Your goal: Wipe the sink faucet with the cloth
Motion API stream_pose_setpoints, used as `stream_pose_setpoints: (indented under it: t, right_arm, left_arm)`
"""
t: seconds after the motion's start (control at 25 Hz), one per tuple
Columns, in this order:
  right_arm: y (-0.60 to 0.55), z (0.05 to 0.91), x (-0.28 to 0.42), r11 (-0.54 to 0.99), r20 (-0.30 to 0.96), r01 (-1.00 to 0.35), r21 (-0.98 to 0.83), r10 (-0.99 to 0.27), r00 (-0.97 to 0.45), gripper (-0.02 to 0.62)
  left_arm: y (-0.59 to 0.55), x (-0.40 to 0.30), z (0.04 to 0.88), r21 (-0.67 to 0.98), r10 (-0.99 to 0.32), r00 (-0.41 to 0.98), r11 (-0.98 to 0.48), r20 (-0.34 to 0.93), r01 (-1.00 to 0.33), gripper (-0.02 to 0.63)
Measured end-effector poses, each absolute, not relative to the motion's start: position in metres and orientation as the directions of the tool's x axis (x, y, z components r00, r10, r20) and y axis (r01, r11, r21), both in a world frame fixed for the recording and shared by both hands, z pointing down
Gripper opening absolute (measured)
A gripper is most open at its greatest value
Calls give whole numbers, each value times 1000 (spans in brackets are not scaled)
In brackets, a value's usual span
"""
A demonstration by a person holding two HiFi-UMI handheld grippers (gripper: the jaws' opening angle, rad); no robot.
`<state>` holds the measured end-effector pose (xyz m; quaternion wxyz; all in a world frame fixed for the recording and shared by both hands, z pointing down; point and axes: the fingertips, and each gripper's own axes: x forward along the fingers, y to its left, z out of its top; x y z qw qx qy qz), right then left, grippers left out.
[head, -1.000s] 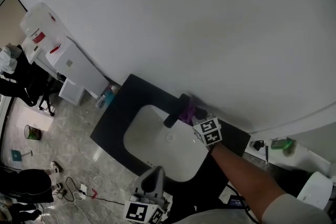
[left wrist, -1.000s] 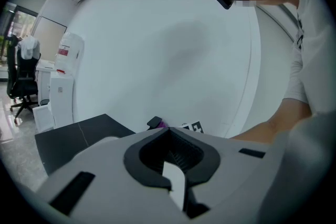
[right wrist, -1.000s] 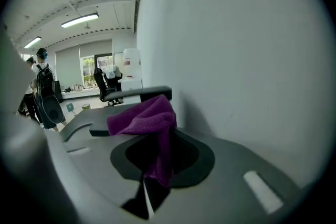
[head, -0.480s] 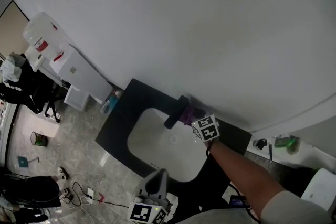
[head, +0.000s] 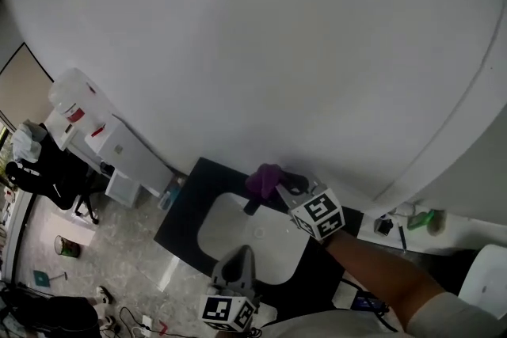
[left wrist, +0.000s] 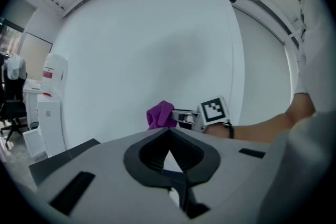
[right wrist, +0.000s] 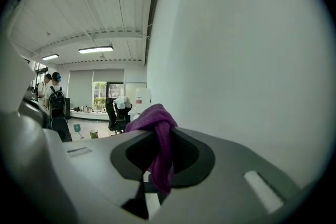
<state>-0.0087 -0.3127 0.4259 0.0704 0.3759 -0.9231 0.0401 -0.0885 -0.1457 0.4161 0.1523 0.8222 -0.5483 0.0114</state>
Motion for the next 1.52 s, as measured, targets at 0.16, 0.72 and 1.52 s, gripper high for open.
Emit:
stream_pose_setpoints:
  t: [0.16, 0.72, 1.52]
  right_arm:
    - [-252, 385, 13, 712, 110, -702, -21, -697, -709, 55]
    - [-167, 374, 28, 703, 74, -711, -33, -708, -703, 54]
    - [-182, 379, 33, 684, 89, -725, -75, -720, -688, 54]
  left_arm:
    - [-157, -82, 394, 231, -911, 395, -361, 123, -904, 6]
    - [-169, -57, 386, 227, -900, 426, -398, 90, -889, 6]
    - [-173, -60, 382, 202, -909, 405, -380, 96, -902, 6]
